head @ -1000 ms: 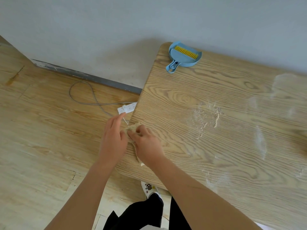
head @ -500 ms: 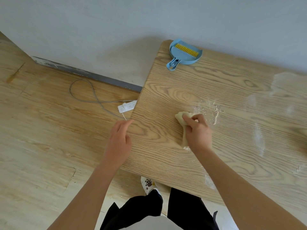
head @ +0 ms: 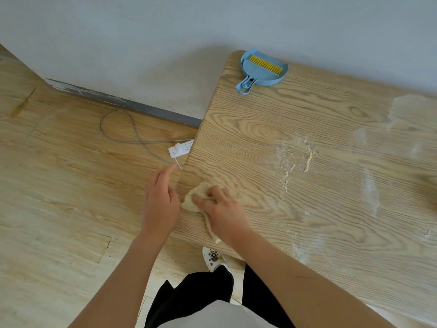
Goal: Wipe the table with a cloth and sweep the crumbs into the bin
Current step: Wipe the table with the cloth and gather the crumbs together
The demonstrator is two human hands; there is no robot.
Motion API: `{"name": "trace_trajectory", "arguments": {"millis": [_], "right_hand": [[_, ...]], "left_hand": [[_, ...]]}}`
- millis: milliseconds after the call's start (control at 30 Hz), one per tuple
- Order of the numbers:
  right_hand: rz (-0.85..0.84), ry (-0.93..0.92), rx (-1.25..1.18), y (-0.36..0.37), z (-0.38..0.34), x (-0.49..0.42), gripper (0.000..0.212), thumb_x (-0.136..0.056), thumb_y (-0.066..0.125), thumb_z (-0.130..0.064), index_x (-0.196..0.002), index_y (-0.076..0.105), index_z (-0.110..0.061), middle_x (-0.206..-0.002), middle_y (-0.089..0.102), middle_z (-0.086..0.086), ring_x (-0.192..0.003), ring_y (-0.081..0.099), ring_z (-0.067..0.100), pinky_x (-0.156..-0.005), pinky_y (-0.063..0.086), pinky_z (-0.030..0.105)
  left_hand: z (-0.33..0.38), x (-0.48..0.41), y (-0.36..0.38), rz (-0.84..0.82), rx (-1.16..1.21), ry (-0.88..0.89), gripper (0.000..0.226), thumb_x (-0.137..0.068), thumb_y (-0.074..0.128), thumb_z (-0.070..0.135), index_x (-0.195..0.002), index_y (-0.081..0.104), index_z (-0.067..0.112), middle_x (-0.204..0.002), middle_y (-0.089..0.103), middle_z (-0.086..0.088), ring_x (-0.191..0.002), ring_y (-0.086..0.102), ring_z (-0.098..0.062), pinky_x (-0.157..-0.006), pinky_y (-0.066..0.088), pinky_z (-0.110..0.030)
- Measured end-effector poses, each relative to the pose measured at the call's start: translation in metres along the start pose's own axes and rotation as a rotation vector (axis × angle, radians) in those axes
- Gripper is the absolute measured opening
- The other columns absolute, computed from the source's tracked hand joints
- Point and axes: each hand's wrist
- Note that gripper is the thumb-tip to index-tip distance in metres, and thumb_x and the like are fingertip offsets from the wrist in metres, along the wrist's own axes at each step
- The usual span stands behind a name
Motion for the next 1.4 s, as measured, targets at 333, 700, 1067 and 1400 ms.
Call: {"name": "trace_trajectory", "arguments": {"millis": [333,700,1067,1400], "right_hand": [[0.293,0.427,0.084,-0.063,0.109,0.013,0.03,-0.085,0.061,-0.008,-0.111,0.067,-0.022,-0.1,0.054,0.009,-0.082,0.057,0.029,-0.058,0.056,0.042],[0.107,0.228,-0.007,-0.029,0.043,-0.015,0.038,-0.077,0.07,-0.008,-0.11,0.063,-0.027,-0.096,0.05,0.004,-0.086,0.055,0.025,-0.046,0.05,0.031],[0.415,0.553,-0.125,-0.11,0.141,0.023,0.038,-0.085,0.06,-0.009,-0.117,0.065,-0.03,-0.094,0.053,-0.007,-0.08,0.056,0.013,-0.062,0.049,0.024],[0.464,0.686,0.047,-0.19,0.231,-0.01,0.043,-0.085,0.055,-0.009,-0.128,0.057,-0.014,-0.113,0.056,0.003,-0.093,0.057,0.024,-0.067,0.038,0.025]], "left_hand": [[0.017,-0.007,0.014,-0.131,-0.016,0.098,0.051,-0.088,0.042,-0.004,-0.133,0.047,0.019,-0.128,0.046,0.005,-0.121,0.04,-0.009,-0.098,0.034,-0.024],[0.043,-0.014,0.027,-0.11,0.003,0.16,0.052,-0.085,0.045,-0.005,-0.132,0.049,0.018,-0.126,0.048,0.007,-0.117,0.045,-0.01,-0.098,0.038,-0.025],[0.074,-0.024,0.059,-0.193,0.011,0.199,0.053,-0.085,0.048,-0.007,-0.13,0.051,0.02,-0.129,0.047,0.006,-0.119,0.045,-0.012,-0.099,0.043,-0.036],[0.135,-0.064,0.099,-0.267,-0.039,0.281,0.048,-0.088,0.045,-0.001,-0.13,0.049,0.022,-0.13,0.045,0.007,-0.121,0.04,-0.007,-0.099,0.034,-0.021]]}}
Point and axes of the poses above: each hand's wrist, its own x-axis away from the middle knuckle, its own y-axis out of the palm, z = x × y
